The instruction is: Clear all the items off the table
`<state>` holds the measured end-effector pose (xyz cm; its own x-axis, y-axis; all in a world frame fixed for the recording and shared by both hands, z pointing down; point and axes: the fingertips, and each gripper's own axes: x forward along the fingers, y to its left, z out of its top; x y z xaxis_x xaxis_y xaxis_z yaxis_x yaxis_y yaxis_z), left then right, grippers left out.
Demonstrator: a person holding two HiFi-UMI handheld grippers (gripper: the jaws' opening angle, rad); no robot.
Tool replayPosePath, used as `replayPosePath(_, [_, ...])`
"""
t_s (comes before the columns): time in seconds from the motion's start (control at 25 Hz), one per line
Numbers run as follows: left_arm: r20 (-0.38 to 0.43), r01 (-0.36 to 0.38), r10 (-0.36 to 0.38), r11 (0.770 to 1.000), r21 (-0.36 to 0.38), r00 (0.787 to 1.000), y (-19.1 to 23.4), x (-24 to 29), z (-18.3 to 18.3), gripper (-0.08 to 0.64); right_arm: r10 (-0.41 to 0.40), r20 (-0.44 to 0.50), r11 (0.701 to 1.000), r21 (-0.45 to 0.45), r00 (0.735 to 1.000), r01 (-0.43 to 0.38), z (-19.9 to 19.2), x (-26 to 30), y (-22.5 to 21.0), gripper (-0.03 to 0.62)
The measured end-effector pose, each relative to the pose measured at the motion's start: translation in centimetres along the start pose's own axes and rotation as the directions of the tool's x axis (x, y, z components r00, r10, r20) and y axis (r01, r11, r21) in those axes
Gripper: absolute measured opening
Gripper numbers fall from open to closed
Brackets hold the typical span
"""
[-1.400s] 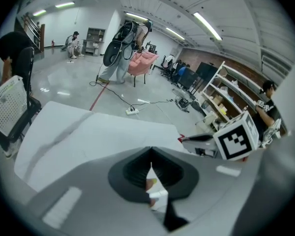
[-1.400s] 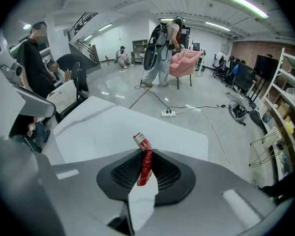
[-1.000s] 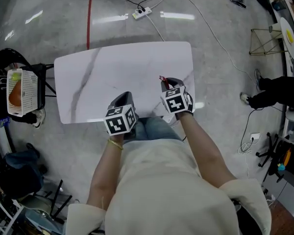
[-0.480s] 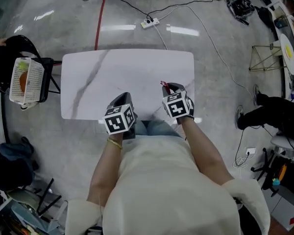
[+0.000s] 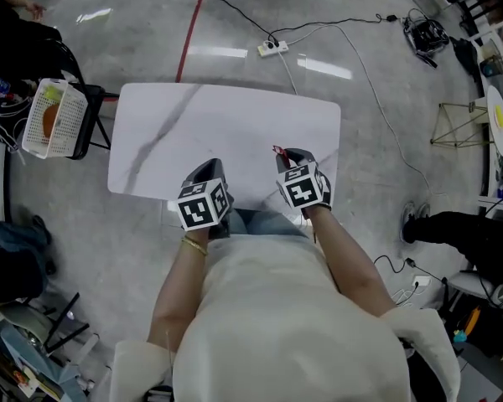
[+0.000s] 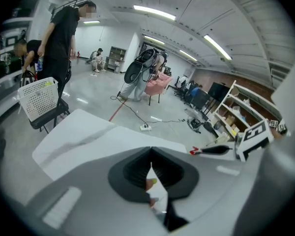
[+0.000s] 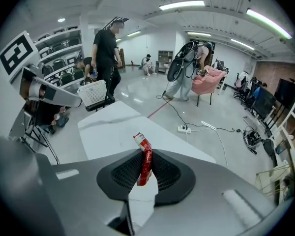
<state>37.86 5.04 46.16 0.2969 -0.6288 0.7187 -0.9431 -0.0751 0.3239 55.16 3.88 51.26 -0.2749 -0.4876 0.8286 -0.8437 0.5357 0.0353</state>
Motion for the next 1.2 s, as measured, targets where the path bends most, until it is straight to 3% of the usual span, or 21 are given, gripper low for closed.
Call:
replayPosePath(0.4, [0.046,-0.04,0.041,0.999,-0.032,0.998,3.1,-2.7,0.6,0.009,0.058,0.009,0.993,-0.1,0.998,-0.056,2.3,0.4,4.1,0.058])
replayPosePath(0.92, [0.055,-0.064,0.066,0.997,-0.043,0.996,12.2,-8.4,0.1,0.009,0.079,0.038,0.989,-0.128,0.996,-0.074,6.9,1.5,13.8,0.058])
replayPosePath(1.2, [0.072,-0.098,0.105,0.991,-0.089,0.992,17.9,-11.9,-0.2,0.009,0.111,0.048,0.981,-0.163,0.993,-0.102,9.5,2.0,19.7,0.058])
